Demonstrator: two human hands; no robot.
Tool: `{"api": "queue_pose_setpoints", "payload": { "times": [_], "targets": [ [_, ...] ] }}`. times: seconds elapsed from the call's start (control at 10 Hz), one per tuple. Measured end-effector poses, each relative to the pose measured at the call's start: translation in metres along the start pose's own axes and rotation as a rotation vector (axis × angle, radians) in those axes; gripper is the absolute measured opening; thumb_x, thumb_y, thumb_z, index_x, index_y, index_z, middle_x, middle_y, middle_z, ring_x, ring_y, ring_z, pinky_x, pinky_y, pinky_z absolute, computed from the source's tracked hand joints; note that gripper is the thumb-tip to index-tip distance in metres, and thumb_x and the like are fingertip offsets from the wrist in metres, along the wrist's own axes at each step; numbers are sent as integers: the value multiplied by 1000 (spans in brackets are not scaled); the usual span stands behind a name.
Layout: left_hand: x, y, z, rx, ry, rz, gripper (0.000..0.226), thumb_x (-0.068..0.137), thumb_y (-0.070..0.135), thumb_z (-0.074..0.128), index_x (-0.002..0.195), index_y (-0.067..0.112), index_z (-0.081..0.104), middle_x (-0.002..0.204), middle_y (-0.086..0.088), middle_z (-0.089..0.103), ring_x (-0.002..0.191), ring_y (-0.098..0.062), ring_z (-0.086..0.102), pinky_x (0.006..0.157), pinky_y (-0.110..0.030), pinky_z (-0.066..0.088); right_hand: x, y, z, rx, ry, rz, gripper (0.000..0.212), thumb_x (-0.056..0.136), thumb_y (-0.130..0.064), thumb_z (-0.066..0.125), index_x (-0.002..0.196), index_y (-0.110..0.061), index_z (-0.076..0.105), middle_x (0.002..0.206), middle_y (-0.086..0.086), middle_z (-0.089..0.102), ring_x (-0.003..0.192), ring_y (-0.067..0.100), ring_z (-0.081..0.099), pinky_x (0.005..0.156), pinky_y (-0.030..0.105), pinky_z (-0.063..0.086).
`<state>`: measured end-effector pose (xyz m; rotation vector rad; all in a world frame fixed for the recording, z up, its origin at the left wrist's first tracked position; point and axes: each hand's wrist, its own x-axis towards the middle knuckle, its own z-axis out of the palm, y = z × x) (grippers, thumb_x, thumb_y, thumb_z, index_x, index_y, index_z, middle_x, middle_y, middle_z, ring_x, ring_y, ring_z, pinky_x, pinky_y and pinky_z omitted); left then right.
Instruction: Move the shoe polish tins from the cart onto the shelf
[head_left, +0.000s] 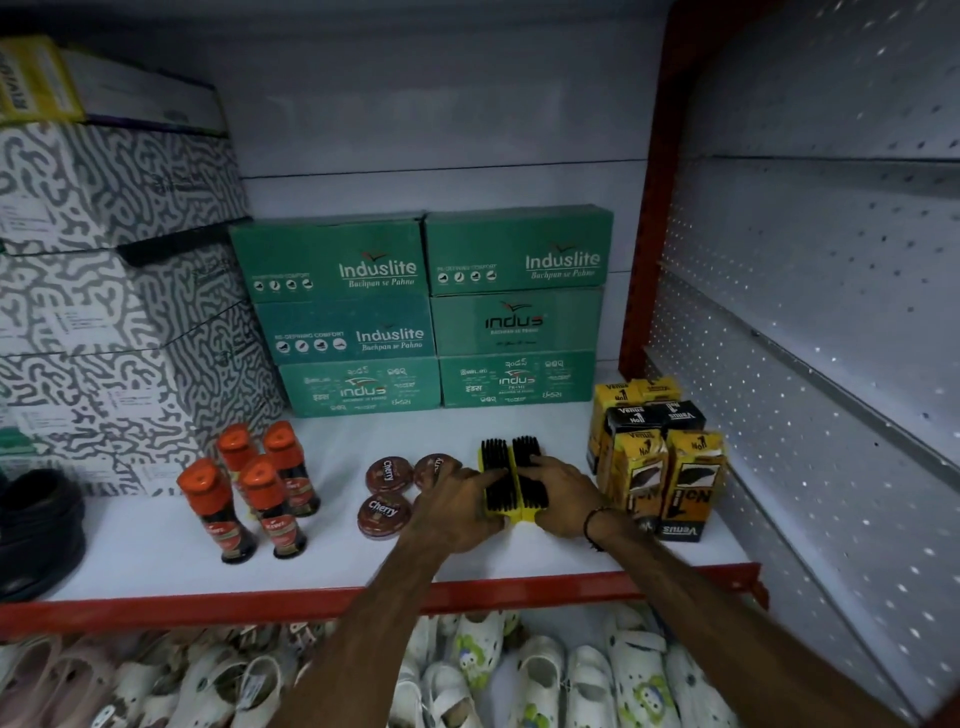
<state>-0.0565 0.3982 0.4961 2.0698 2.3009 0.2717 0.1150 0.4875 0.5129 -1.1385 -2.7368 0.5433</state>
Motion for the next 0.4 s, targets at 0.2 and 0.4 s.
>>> {"api": "queue_pose_setpoints", "payload": {
  "times": [0.2, 0.4],
  "targets": [
    [-1, 1, -1, -1, -21, -12, 75, 80, 49, 66, 150, 38, 42, 135, -1, 68, 130, -35, 48, 112, -52, 33, 0, 0, -3, -9, 6, -26, 71, 83, -7, 68, 147, -28, 49, 157, 11, 41, 141, 33, 44, 113, 42, 44],
    [-3, 0, -3, -41, -29, -52, 84, 85, 52, 67, 158, 36, 28, 150, -7, 55, 140, -35, 38, 116, -51, 26, -3, 0, -3, 63, 2, -31, 74, 83, -12, 70, 151, -28, 44, 160, 12, 36, 146, 32, 37, 117, 44, 40]
  ]
}}
